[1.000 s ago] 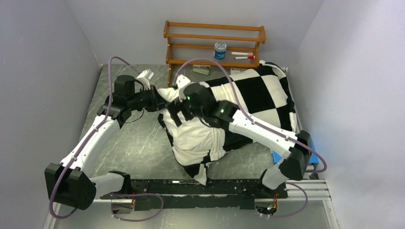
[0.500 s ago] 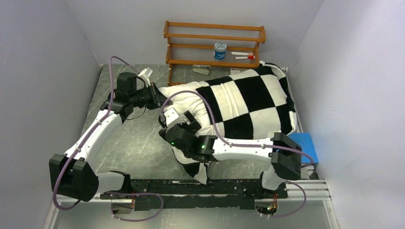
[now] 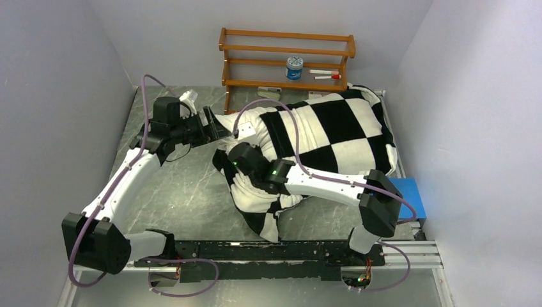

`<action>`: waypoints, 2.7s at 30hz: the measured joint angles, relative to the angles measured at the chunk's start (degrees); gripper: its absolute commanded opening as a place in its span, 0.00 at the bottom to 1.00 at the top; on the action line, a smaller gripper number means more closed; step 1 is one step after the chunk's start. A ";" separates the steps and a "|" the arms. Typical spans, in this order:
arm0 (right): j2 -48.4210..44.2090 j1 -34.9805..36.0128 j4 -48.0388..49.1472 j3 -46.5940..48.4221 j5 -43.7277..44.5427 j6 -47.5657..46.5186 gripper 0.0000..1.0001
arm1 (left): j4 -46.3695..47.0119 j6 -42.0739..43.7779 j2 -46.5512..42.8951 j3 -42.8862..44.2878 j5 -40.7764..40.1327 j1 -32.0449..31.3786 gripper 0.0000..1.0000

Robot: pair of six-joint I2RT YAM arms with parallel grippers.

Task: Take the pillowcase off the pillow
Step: Remove the pillow from the pillowcase.

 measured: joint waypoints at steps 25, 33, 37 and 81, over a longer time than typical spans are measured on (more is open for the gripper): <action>-1.97 -7.41 -5.35 3.91 -21.05 6.82 0.00 | 20.20 -22.29 -19.50 -33.70 2.73 -3.63 0.90; -1.77 -7.37 -7.50 5.31 -20.92 7.26 0.00 | 20.79 -21.79 -12.33 -31.52 -4.02 -11.98 0.43; -0.09 -6.23 -12.85 9.97 -18.91 7.02 0.00 | 21.59 -21.79 -12.24 -32.20 -7.93 -15.72 0.09; 11.50 11.43 -21.14 9.29 9.07 13.94 1.00 | 57.70 -37.44 -8.74 -58.21 -14.19 -19.39 0.05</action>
